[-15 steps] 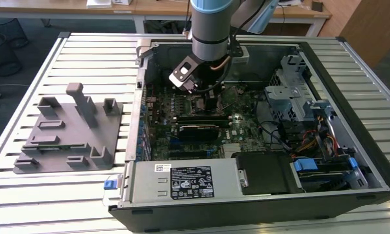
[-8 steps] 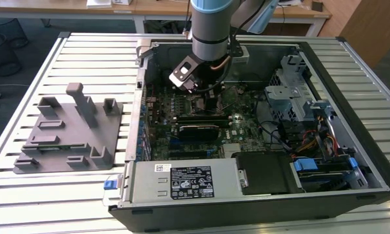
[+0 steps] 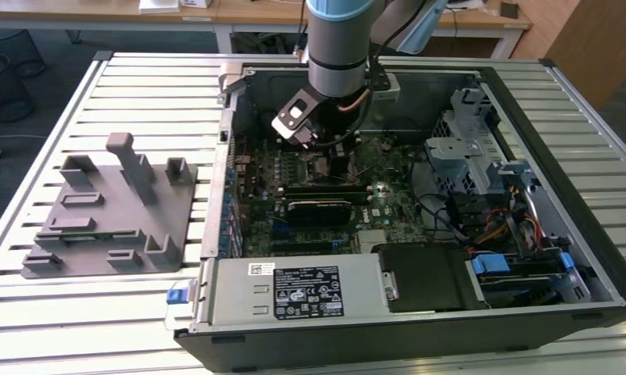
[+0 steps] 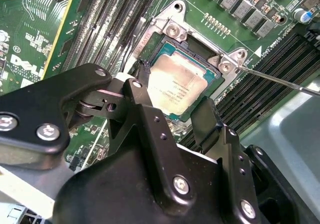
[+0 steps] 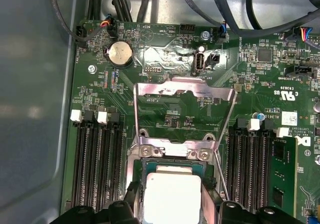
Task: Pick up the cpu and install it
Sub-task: 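Place the cpu into insertion slot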
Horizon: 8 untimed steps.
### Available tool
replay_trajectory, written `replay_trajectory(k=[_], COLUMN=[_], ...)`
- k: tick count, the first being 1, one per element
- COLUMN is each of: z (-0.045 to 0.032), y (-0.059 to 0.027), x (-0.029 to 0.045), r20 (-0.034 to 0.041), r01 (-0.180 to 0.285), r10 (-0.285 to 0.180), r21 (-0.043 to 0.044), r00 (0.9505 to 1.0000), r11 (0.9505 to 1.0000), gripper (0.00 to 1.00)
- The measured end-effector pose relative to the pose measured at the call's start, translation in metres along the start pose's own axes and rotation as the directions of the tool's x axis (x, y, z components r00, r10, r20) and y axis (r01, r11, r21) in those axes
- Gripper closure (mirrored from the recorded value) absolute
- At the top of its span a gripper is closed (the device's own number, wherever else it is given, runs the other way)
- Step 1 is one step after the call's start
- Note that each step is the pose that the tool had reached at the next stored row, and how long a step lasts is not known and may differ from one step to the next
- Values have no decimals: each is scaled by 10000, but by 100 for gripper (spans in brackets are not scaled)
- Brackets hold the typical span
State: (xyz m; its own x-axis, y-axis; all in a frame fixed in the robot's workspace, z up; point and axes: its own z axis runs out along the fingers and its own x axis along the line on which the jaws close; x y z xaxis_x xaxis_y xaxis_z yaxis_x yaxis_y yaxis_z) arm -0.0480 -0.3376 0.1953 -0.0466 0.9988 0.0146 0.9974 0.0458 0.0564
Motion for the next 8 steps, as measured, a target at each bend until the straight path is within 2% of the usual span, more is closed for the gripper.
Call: replay_trajectory(k=[3,8], z=[-21,-113], y=[1,6], x=[0,1], r20=[0,1], r01=[-1,-2], r10=[1,2], r21=[0,1], r00=[10000,10000], r11=[10000,10000], gripper=[40,40])
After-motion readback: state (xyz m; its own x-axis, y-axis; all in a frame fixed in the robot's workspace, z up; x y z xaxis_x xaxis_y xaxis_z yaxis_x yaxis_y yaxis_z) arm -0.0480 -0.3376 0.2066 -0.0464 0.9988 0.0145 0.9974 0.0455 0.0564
